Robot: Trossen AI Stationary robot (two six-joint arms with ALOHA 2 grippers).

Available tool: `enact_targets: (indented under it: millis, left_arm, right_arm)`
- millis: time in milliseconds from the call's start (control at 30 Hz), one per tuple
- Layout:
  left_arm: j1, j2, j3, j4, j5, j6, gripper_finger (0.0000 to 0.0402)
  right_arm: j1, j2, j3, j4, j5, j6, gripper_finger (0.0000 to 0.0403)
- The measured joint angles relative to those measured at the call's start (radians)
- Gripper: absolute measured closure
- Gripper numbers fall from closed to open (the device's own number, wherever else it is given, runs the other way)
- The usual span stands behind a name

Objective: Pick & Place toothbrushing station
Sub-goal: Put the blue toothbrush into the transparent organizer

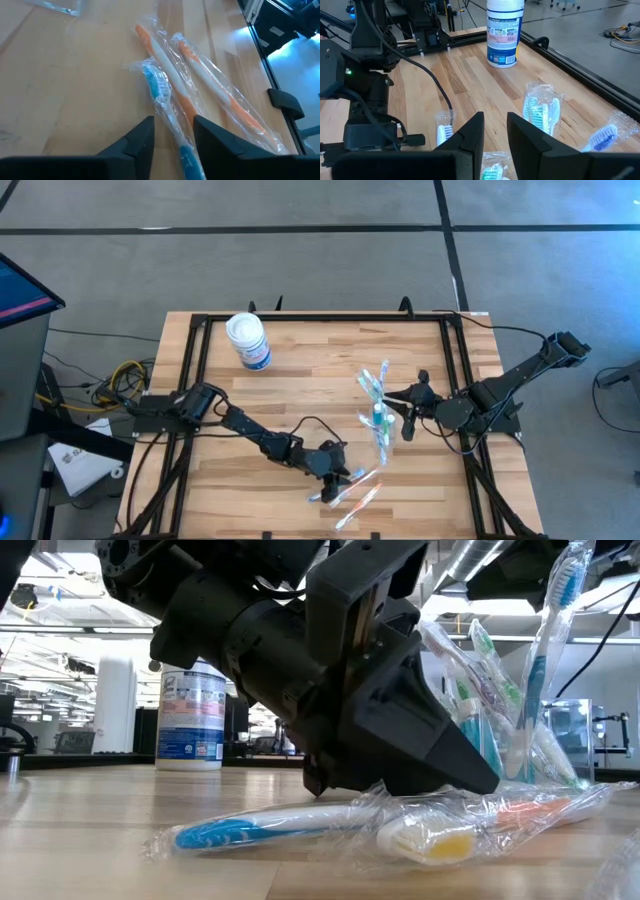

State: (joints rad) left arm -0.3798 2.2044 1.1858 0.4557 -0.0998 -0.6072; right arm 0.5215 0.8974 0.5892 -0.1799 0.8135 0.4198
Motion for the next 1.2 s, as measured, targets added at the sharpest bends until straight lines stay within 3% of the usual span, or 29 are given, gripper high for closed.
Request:
enact_targets:
  millis: [100, 200, 267, 700, 1200]
  left_arm:
    - [0.000, 0.000, 0.000, -0.006, 0.000, 0.000, 0.0310]
    - [0.000, 0.000, 0.000, -0.010, 0.001, 0.011, 0.0377]
    - [0.000, 0.000, 0.000, -0.012, 0.001, 0.024, 0.0392]
    - [0.002, -0.028, -0.006, -0.018, -0.040, 0.062, 0.0401]
    - [-0.002, -0.215, -0.005, -0.015, -0.147, 0.270, 0.0401]
  right_arm:
    - [0.000, 0.000, 0.000, 0.000, 0.000, 0.000, 0.0327]
    - [0.000, 0.000, 0.000, 0.000, 0.000, 0.000, 0.0327]
    - [0.000, 0.002, 0.000, 0.000, 0.000, 0.000, 0.0327]
    - [0.000, 0.058, 0.000, 0.011, 0.001, -0.010, 0.0327]
    - [0.000, 0.056, 0.000, 0.058, 0.000, -0.035, 0.0327]
